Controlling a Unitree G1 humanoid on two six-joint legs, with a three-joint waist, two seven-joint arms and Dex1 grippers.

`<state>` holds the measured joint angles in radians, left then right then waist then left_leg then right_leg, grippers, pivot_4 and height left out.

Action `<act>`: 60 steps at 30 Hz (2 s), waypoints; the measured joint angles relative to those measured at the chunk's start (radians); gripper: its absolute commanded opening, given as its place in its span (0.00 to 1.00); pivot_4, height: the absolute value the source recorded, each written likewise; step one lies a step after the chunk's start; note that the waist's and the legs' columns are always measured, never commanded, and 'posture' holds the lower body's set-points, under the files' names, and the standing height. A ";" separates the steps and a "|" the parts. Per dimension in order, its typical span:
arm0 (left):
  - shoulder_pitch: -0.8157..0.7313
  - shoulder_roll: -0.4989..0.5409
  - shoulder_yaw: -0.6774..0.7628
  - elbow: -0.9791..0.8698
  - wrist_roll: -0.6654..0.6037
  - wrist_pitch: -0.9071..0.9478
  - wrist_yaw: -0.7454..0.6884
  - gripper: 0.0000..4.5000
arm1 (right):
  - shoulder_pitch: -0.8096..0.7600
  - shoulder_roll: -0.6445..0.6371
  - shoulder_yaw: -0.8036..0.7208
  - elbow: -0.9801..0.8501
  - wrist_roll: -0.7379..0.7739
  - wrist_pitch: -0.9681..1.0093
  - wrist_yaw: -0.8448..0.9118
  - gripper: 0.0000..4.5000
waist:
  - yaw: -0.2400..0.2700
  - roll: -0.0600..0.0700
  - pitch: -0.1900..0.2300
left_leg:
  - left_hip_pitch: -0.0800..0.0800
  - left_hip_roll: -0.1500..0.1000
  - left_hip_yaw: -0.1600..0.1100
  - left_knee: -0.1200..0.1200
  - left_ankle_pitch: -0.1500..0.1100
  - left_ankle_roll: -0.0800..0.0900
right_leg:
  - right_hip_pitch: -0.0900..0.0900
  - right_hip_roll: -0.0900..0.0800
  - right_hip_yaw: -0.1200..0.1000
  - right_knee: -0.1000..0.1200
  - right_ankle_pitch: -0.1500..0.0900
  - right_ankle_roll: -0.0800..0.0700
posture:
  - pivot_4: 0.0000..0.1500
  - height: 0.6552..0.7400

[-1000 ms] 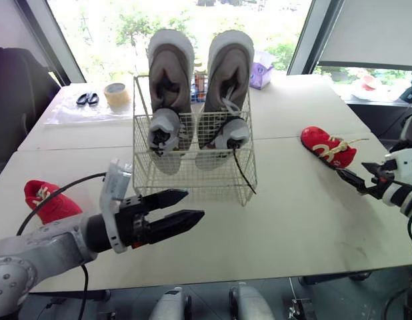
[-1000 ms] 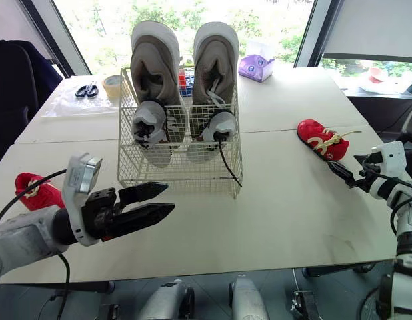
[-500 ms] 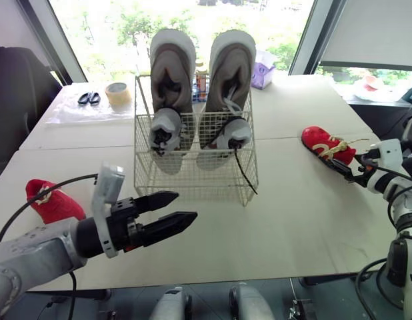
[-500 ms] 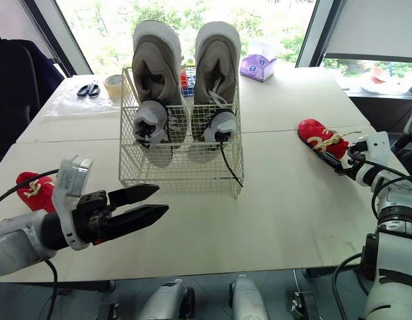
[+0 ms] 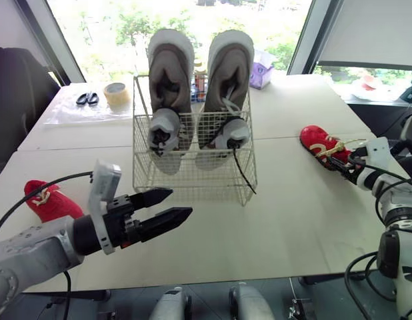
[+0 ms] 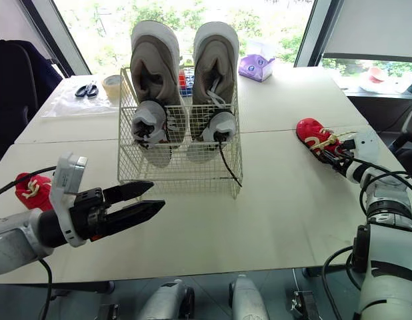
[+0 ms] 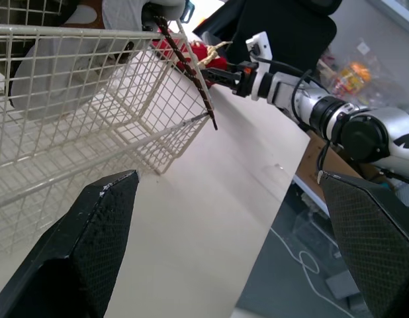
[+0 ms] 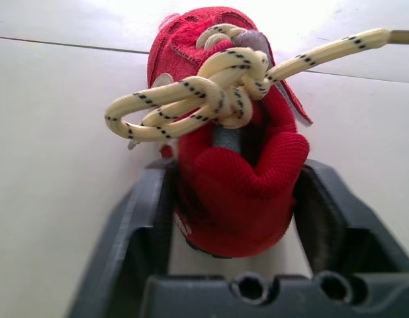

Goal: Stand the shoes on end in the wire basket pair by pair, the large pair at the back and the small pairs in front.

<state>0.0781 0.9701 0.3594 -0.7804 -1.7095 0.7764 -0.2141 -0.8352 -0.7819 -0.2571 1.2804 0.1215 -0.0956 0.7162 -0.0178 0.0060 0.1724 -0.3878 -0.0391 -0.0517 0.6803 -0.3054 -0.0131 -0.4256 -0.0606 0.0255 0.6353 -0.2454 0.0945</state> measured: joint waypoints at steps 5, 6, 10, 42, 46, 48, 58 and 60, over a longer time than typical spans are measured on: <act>-0.021 0.048 0.002 0.039 -0.042 0.005 0.002 1.00 | 0.000 0.006 -0.003 0.001 0.000 -0.001 -0.006 0.19 | 0.000 0.000 0.000 | 0.000 0.000 0.000 0.000 0.001 -0.001 | 0.000 0.000 0.000 0.000 0.000 0.000 | 1.00 1.00; -0.030 0.067 0.003 0.050 -0.058 0.009 0.005 1.00 | 0.000 0.006 -0.005 0.001 0.001 -0.001 -0.007 0.19 | 0.000 0.000 0.000 | 0.000 0.000 0.000 0.000 0.001 -0.001 | 0.000 0.000 0.000 0.000 0.000 0.000 | 1.00 1.00; -0.077 0.130 0.024 0.095 -0.048 0.021 0.050 1.00 | 0.000 0.006 -0.041 0.001 0.019 -0.005 -0.040 0.19 | 0.000 0.001 0.000 | 0.000 0.000 0.000 0.000 0.000 -0.001 | 0.000 0.001 0.000 0.000 0.000 0.000 | 1.00 1.00; -1.279 0.045 -0.192 1.130 0.323 0.427 -0.649 1.00 | -0.409 0.055 0.230 -1.066 0.177 0.047 0.322 0.19 | -0.023 0.000 0.008 | -0.005 -0.003 -0.003 0.002 0.003 -0.006 | -0.010 0.002 -0.002 0.012 -0.002 0.004 | 1.00 1.00; -1.343 0.012 -0.228 1.160 0.439 0.440 -0.736 1.00 | -0.397 0.057 0.244 -1.123 0.178 0.066 0.349 0.19 | -0.025 0.000 0.009 | -0.005 -0.002 -0.003 0.002 0.004 -0.006 | -0.011 0.002 -0.002 0.014 -0.002 0.004 | 1.00 1.00; -1.375 -0.004 -0.246 1.191 0.497 0.440 -0.780 1.00 | -0.397 0.058 0.250 -1.146 0.178 0.067 0.357 0.19 | -0.026 0.000 0.009 | -0.005 -0.002 -0.002 0.002 0.004 -0.006 | -0.011 0.002 -0.002 0.014 -0.002 0.004 | 1.00 1.00; -1.483 -0.070 -0.308 1.270 0.690 0.462 -0.963 1.00 | -0.356 0.061 0.286 -1.211 0.174 0.063 0.393 0.19 | -0.026 0.000 0.009 | -0.005 -0.002 -0.002 0.002 0.004 -0.006 | -0.012 0.002 -0.001 0.015 -0.002 0.004 | 1.00 1.00; -1.495 -0.075 -0.320 1.294 0.727 0.463 -0.996 1.00 | -0.353 0.060 0.290 -1.227 0.170 0.052 0.401 0.19 | -0.026 0.000 0.009 | -0.005 -0.002 -0.002 0.002 0.004 -0.006 | -0.012 0.002 -0.001 0.015 -0.002 0.004 | 1.00 1.00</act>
<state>-1.4168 0.8949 0.0397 0.5131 -0.9821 1.2393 -1.2098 -1.1883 -0.7218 0.0325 0.0532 0.2916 -0.0433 1.1176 -0.0438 0.0058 0.1812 -0.3930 -0.0414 -0.0534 0.6820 -0.3019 -0.0194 -0.4378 -0.0583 0.0241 0.6502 -0.2474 0.0983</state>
